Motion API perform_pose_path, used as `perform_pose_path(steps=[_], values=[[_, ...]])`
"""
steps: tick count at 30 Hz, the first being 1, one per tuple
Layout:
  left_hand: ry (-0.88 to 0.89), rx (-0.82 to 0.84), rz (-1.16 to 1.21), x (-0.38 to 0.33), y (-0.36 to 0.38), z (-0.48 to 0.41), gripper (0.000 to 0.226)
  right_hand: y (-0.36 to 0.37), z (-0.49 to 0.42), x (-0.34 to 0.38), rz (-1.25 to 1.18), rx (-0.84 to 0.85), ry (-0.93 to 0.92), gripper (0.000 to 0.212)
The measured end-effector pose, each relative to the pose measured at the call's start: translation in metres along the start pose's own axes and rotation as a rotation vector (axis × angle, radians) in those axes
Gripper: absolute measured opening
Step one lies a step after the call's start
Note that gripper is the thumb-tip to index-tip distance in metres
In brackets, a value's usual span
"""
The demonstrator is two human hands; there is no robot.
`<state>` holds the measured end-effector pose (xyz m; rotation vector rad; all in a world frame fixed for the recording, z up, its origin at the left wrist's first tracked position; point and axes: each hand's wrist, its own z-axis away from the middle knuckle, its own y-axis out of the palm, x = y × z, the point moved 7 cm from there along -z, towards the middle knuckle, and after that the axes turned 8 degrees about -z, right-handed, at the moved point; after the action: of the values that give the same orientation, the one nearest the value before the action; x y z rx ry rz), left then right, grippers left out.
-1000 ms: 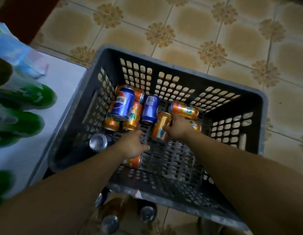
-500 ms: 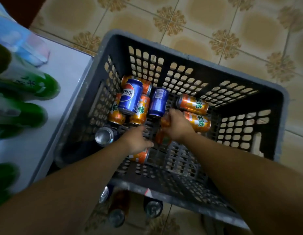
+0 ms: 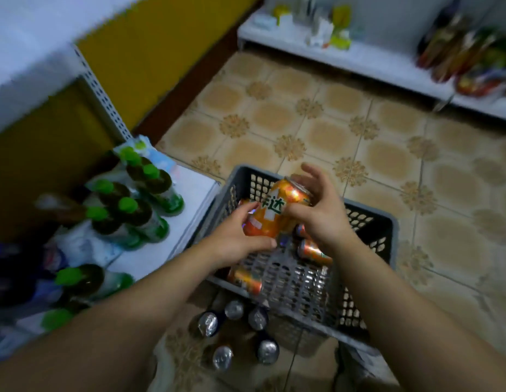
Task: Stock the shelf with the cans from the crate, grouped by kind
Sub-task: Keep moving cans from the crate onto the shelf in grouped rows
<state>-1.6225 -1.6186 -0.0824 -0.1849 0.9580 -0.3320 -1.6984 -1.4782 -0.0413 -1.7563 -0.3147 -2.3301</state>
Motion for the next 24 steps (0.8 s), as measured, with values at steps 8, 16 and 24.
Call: perform_pose_path(steps=[8,16,24], values=[[0.261,-0.442,-0.018,-0.112,-0.095,0.176,0.077,0.095,0.088,0.166,-0.124,0.19,-0.154,0.062],[0.276,-0.747,-0.14,-0.107,-0.179,0.339,0.078,0.21,0.174,0.267,0.026,0.382,-0.389,0.07],[-0.281,-0.978,-0.559,0.007,-0.254,0.494,0.073,0.355,0.26,0.284,0.144,0.713,-0.51,0.074]])
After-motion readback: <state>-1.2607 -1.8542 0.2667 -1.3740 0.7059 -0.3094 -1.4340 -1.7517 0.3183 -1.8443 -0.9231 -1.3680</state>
